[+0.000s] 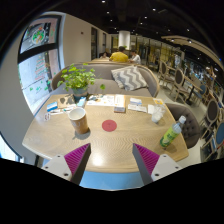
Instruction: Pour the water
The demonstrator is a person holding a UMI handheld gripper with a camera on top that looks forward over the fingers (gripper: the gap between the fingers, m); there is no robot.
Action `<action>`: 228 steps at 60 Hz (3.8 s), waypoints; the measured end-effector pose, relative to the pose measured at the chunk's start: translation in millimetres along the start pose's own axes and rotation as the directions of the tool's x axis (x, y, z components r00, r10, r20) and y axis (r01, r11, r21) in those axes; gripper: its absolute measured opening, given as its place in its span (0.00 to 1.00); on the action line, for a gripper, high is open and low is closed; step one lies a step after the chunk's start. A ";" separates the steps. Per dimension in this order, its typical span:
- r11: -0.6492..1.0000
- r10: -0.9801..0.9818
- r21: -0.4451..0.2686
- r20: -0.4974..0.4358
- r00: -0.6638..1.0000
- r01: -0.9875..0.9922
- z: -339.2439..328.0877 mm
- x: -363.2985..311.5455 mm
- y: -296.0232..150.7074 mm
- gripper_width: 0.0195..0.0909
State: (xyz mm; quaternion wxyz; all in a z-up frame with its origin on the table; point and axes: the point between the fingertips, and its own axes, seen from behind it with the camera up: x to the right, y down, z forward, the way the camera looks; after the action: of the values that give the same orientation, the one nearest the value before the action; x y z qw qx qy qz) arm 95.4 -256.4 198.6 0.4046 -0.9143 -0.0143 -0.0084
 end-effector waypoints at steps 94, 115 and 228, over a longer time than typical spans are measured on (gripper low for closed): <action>0.974 -0.003 0.227 -0.005 1.000 0.005 205.3 286.1 11.5 0.32; 0.884 -0.312 0.272 -0.265 0.912 0.381 164.4 219.2 -99.2 0.32; 0.976 -0.164 0.185 0.265 0.950 0.117 295.2 -30.5 -89.2 0.32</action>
State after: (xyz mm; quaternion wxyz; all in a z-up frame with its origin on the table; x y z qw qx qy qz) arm 63.2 21.4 65.2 0.4722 -0.8658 -0.1369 0.0927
